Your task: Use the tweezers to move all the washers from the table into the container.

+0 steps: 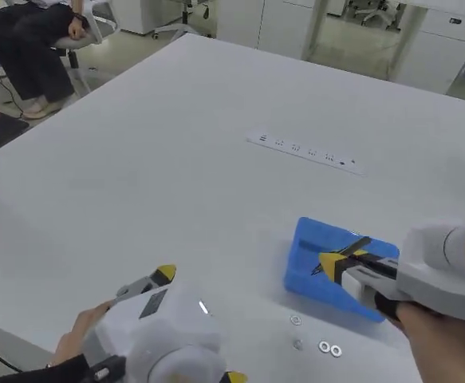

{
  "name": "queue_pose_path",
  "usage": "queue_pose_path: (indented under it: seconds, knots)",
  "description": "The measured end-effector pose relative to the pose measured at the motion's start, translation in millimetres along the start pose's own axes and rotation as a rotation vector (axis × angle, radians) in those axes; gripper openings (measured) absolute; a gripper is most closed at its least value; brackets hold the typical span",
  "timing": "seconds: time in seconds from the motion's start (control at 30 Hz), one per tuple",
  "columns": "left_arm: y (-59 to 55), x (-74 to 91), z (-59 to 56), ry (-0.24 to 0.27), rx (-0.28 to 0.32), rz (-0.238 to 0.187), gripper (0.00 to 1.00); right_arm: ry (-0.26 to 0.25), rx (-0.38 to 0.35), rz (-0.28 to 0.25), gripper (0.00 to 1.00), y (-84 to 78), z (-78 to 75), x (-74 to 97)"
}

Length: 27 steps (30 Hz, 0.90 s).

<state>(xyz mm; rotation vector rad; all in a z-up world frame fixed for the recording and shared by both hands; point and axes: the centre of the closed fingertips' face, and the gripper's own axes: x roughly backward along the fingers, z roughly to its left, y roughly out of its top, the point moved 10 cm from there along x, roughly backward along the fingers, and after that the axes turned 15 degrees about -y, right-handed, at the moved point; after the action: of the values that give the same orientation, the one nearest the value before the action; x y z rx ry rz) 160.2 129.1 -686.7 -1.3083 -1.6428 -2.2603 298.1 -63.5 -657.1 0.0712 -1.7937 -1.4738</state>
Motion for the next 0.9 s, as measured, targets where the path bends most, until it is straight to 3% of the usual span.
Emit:
queue_pose_path:
  seconds: [0.17, 0.4, 0.9]
  knots:
    - [0.0, 0.5, 1.5, 0.009, 0.012, -0.012, 0.91, 0.013, 0.004, 0.043, 0.05, -18.0, 7.1, 2.8]
    - [-1.0, -0.6, 1.1, 0.008, 0.000, -0.001, 0.90, 0.021, -0.002, 0.131, 0.05, -43.3, 10.8, -14.8]
    - [-2.1, -2.3, 0.5, 0.003, -0.007, 0.023, 0.89, 0.032, 0.034, 0.179, 0.05, -53.0, 16.0, -29.0]
